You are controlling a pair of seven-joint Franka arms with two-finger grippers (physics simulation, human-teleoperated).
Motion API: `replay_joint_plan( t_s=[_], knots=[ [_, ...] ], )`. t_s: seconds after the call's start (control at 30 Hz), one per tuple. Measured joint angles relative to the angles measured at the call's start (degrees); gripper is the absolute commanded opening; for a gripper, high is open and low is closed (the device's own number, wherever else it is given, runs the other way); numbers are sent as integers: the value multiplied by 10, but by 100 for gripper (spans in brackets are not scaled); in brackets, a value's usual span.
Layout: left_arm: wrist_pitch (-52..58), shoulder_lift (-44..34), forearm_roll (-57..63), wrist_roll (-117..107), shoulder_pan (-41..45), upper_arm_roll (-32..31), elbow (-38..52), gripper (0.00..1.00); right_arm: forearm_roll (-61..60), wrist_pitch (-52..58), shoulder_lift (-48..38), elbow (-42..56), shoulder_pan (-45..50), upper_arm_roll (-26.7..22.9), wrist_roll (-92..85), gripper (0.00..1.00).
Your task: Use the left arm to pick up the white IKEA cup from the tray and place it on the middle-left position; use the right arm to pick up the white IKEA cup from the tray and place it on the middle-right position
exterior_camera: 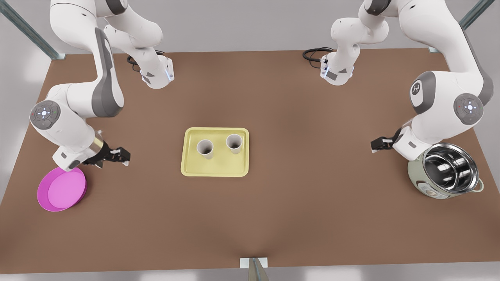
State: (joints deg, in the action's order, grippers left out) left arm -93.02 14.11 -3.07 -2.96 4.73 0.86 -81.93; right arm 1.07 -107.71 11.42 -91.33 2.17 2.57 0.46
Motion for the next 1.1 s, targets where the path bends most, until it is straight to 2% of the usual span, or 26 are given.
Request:
replay_joint_plan(
  t_s=[0.13, 0.23, 0.3, 0.43, 0.63, 0.77, 1.1],
  knots=[
    [-15, 8, -2, -1, 23, -2, -1, 100, 10, -28, 2, 3, 26, 3, 3, 100],
    [-23, 42, -2, -28, 150, -4, 4, 100, 26, -38, 16, 0, 96, 6, 5, 100],
    [-28, 61, -1, -54, 236, -5, -3, 100, 29, -42, 21, -1, 104, 6, 6, 100],
    [-56, 90, -3, -130, 346, -5, -10, 100, 0, -35, 32, -55, 104, 20, -2, 100],
    [-138, 155, 9, -257, 393, -28, 10, 100, -25, -33, 37, -112, 107, 59, -21, 100],
    [-196, 247, 44, -333, 422, -28, 48, 100, -29, -32, 43, -125, 140, 74, -31, 100],
    [-292, 268, 89, -470, 433, -27, 16, 100, -28, -53, 113, -134, 153, 75, -48, 98]
  ],
)
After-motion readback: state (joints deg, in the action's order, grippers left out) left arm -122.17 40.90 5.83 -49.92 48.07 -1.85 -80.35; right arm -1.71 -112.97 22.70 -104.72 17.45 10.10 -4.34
